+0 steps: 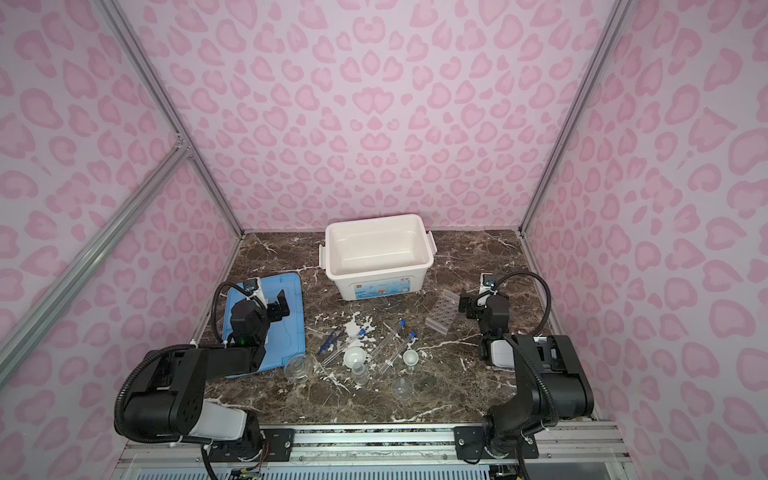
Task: Organize the chemistry lab equipment
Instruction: 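Reach the left gripper down to a blue-capped test tube while right arm advances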
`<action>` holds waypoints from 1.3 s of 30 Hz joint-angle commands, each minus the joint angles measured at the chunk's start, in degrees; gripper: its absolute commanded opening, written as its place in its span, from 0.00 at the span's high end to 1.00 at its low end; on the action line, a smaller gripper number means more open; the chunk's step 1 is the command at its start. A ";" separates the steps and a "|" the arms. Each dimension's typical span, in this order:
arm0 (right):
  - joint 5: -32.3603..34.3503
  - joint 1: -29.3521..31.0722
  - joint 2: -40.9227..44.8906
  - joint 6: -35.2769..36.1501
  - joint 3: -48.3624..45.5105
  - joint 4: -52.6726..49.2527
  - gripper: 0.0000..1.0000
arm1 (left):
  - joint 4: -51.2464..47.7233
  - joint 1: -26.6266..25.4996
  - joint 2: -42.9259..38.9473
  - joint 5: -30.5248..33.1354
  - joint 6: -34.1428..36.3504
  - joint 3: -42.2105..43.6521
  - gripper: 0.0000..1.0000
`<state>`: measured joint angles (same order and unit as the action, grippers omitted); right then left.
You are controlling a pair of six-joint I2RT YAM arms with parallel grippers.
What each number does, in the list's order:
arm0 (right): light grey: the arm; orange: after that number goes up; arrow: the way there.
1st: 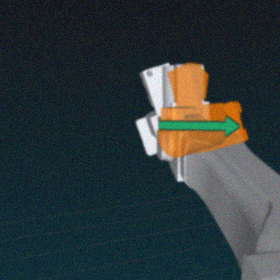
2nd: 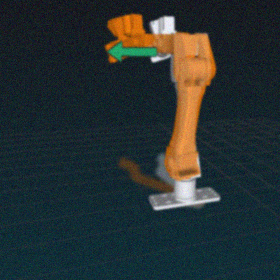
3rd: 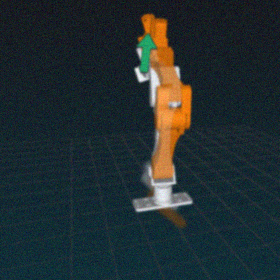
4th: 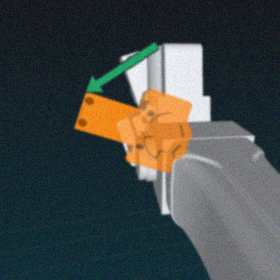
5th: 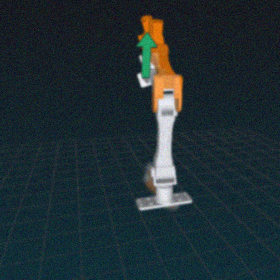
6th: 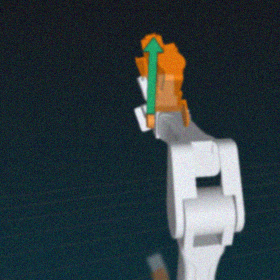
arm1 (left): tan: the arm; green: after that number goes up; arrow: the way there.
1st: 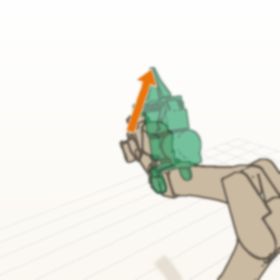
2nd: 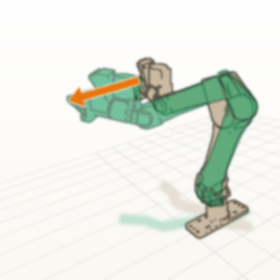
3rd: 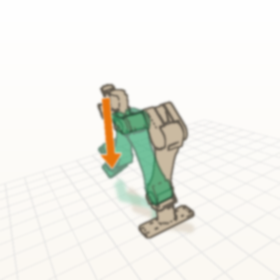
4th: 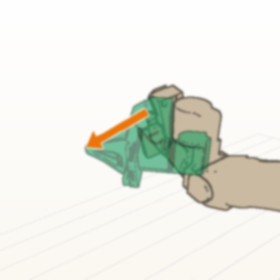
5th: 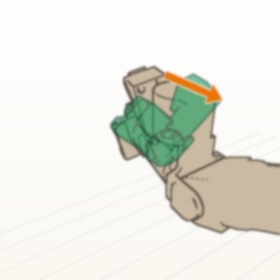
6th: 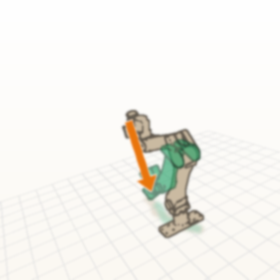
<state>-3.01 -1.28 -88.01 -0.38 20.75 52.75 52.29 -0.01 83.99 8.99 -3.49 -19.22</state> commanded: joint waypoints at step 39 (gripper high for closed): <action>5.46 -0.29 16.07 -9.45 9.12 -33.31 0.10 | -35.33 -6.45 -23.57 21.11 -9.34 -14.09 0.03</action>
<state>1.91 -1.61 -73.87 -6.13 28.93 32.25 25.65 -4.43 62.87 22.96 -10.76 -32.27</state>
